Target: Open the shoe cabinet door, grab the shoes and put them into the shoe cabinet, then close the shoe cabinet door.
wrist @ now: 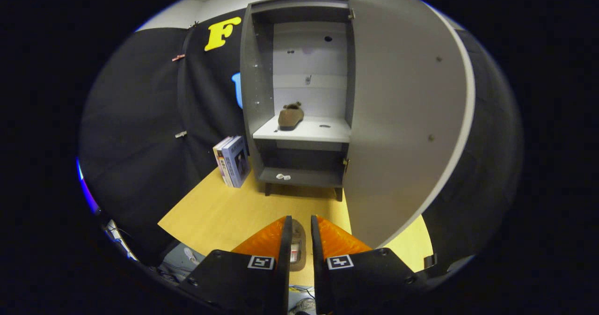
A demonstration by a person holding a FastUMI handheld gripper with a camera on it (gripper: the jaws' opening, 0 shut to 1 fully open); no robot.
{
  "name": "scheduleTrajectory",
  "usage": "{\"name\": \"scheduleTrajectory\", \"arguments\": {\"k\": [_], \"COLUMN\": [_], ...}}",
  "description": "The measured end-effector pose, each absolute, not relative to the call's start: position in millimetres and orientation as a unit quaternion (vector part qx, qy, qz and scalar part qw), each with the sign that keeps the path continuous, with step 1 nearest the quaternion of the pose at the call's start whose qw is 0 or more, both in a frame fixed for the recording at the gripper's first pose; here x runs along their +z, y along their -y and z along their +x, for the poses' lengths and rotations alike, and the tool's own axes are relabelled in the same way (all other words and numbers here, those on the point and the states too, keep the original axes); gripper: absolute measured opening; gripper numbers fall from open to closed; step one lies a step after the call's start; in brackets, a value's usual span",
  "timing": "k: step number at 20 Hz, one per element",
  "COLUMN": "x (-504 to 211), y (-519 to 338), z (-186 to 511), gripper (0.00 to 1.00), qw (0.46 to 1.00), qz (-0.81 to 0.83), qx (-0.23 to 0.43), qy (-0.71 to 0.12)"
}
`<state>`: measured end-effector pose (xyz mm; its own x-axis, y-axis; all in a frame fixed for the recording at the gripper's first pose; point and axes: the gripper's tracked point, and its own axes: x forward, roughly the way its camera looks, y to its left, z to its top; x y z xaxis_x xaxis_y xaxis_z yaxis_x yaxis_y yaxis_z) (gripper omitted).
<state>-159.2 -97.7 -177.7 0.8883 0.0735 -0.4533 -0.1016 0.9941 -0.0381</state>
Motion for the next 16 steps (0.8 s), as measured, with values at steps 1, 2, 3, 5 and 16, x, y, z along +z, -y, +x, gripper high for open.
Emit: {"name": "scheduleTrajectory", "arguments": {"k": [1,2,3,5,16], "x": [-197,-217,-237,-272,-410], "y": [90,82,75,62,37], "z": [-154,-150,-146,-141,-103], "gripper": [0.26,0.26,0.26,0.26,0.26], "qw": [0.967,0.96,0.954,0.942,0.909], "qz": [-0.038,-0.041,-0.041,-0.037,-0.025], "qx": [0.047,0.049,0.051,0.049,0.008], "qy": [-0.249,-0.271,-0.294,-0.33,-0.417]}}
